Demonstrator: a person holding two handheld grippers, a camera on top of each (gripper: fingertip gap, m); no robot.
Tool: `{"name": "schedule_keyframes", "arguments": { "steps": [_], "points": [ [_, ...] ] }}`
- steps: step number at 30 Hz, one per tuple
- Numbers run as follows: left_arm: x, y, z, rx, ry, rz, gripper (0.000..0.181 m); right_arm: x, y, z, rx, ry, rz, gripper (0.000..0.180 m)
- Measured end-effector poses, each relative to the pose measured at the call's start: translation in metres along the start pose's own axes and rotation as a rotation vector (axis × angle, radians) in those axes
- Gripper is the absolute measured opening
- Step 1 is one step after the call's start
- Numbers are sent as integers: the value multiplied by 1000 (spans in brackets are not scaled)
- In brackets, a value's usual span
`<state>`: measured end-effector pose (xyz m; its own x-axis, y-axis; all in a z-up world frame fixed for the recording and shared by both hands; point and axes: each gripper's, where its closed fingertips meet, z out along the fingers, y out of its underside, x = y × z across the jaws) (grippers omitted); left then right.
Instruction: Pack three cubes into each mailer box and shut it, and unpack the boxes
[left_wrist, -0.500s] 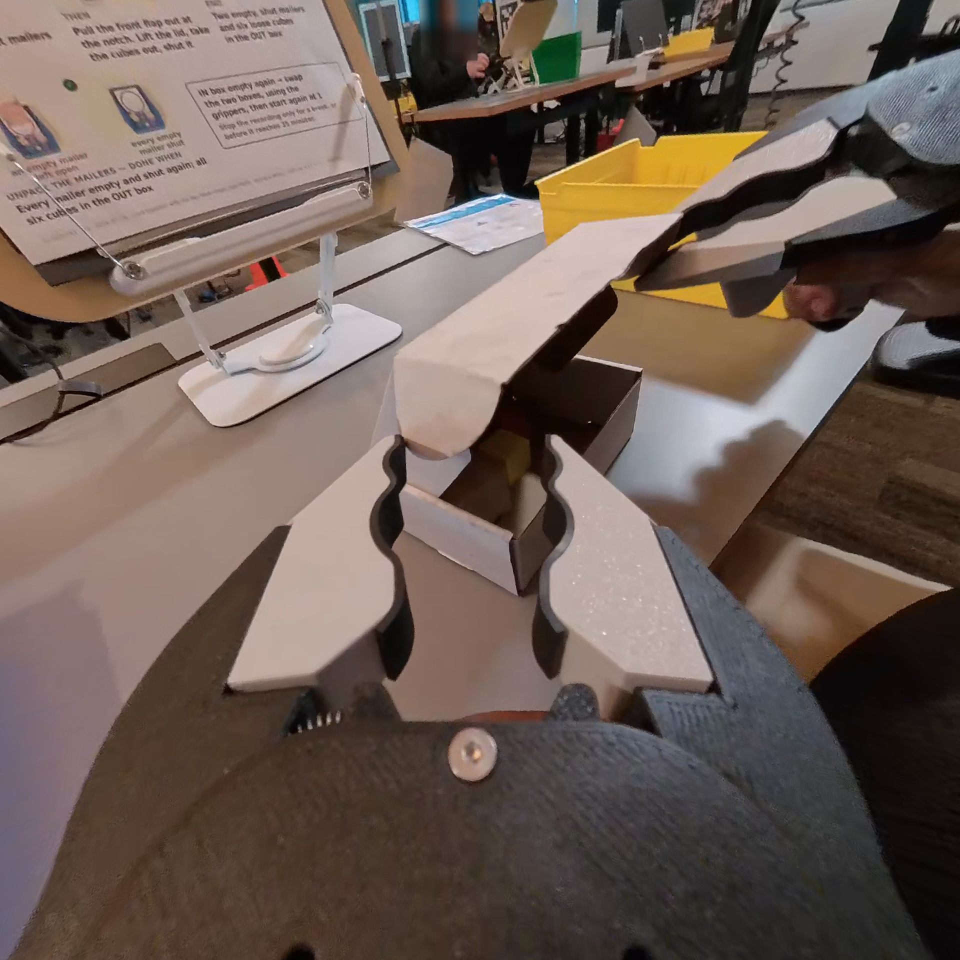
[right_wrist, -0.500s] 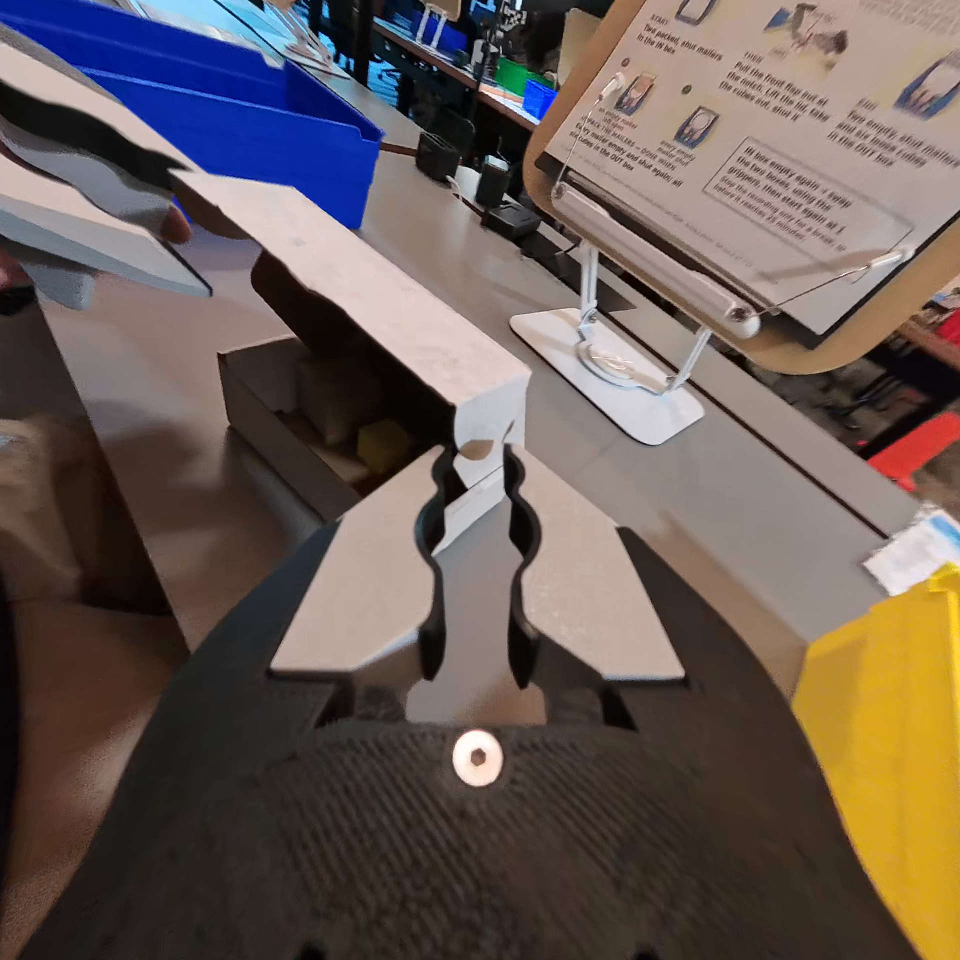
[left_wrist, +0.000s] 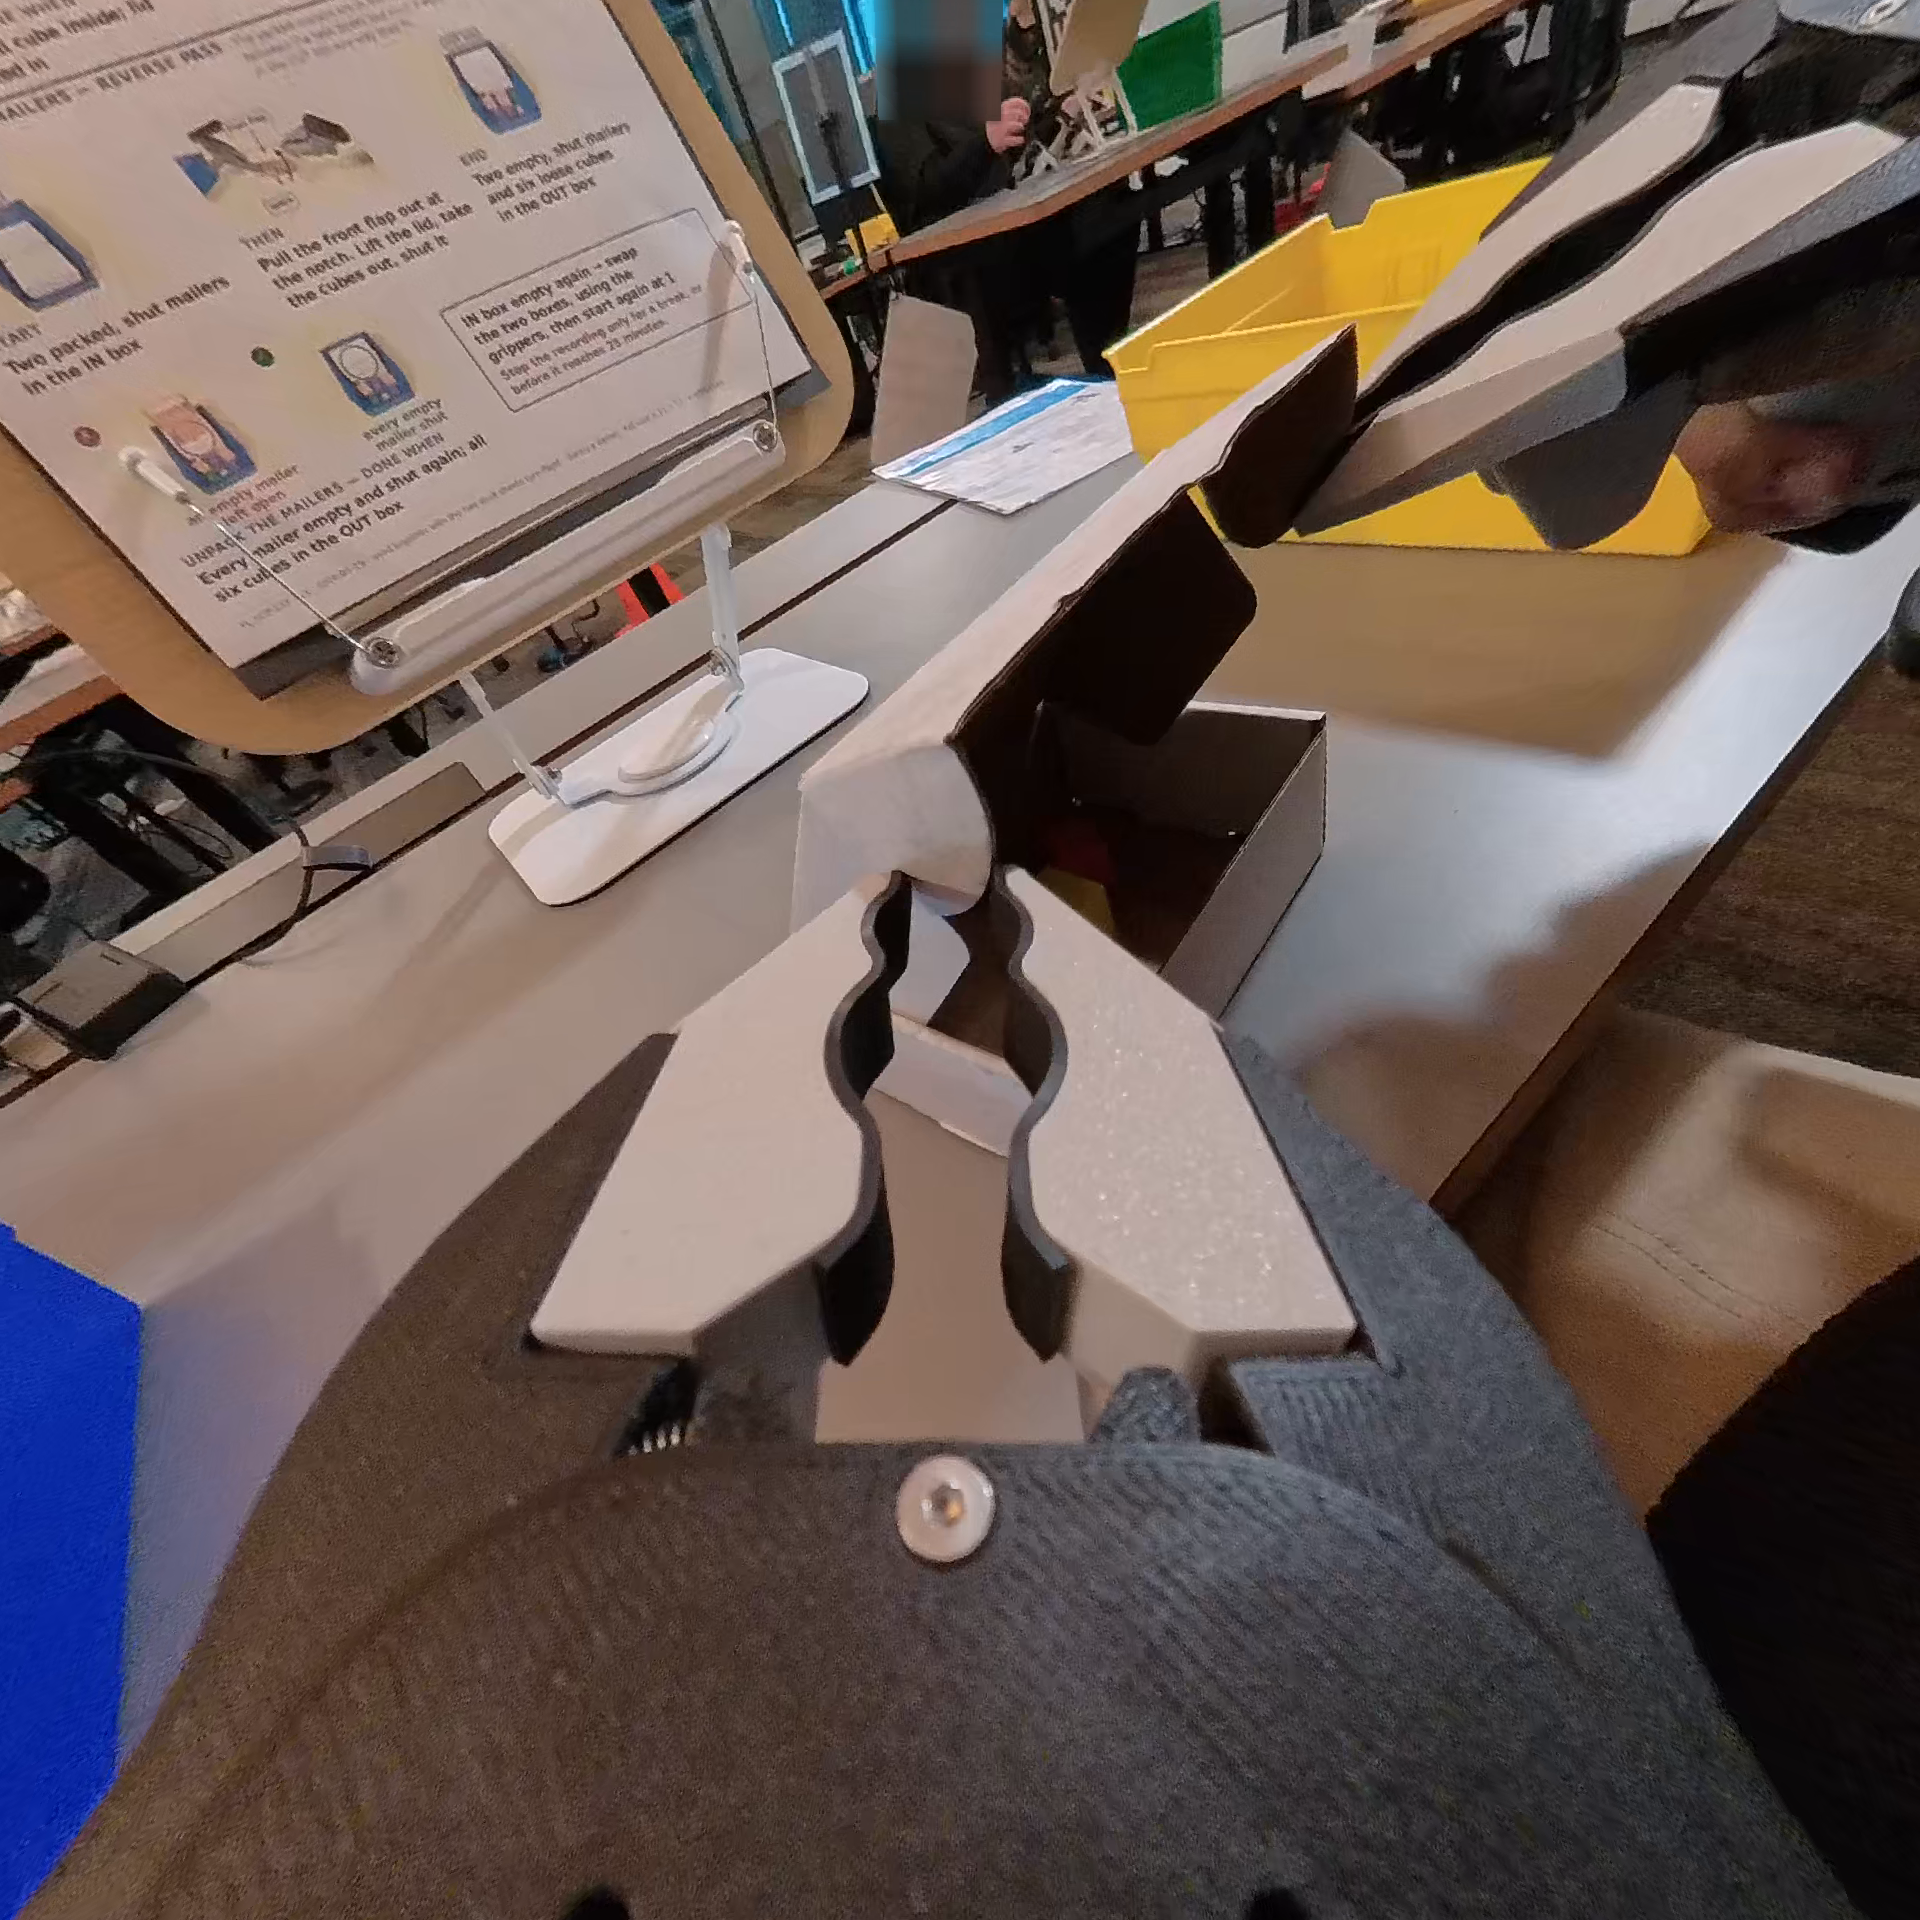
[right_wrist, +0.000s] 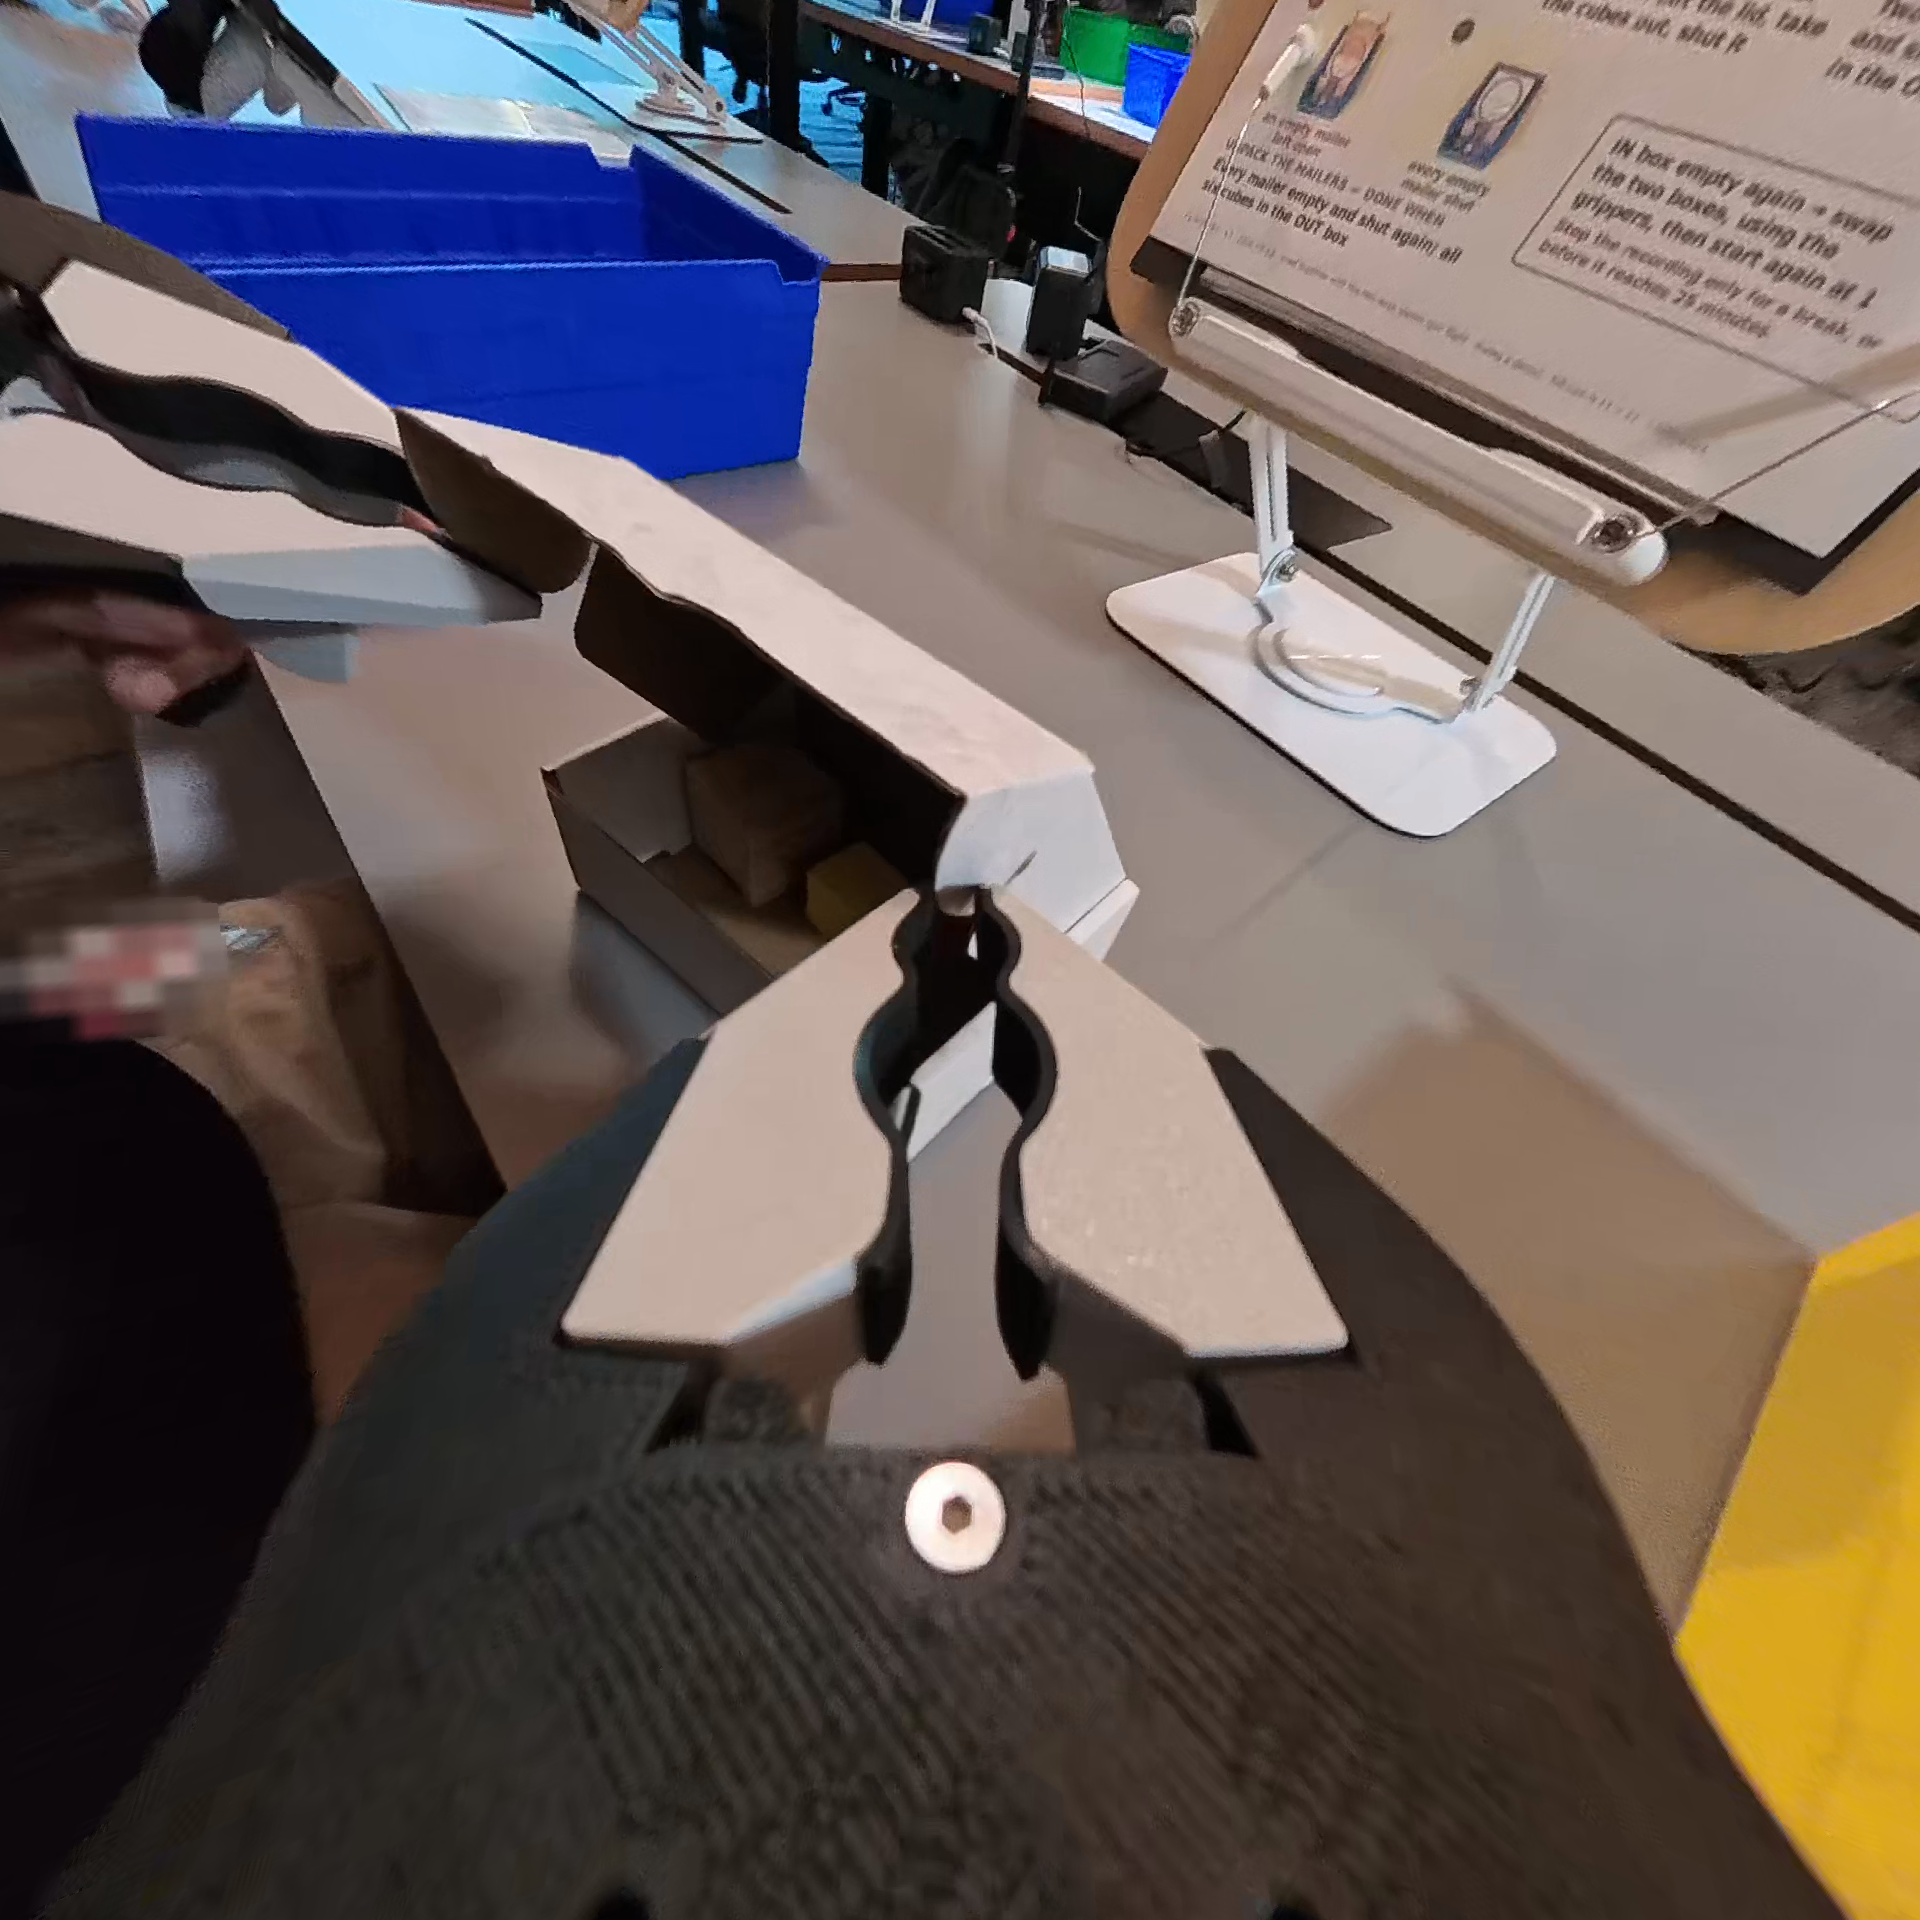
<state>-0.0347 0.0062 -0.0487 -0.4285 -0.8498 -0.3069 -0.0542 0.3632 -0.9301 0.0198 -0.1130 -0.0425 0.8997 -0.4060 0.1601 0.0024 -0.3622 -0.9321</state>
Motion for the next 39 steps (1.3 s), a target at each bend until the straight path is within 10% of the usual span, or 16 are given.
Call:
{"name": "schedule_keyframes", "arguments": {
  "steps": [1,33,39],
  "points": [
    [0,-1,0,2,2,-9,13,0,0,-1,-3,-1,7,6],
    [1,26,-7,-131,-59,50,0,-19,31,-4,-236,-142,38,9],
    [-4,28,0,-130,-114,24,52,-2,25,-6,-163,2,-29,50]
  ]
}}
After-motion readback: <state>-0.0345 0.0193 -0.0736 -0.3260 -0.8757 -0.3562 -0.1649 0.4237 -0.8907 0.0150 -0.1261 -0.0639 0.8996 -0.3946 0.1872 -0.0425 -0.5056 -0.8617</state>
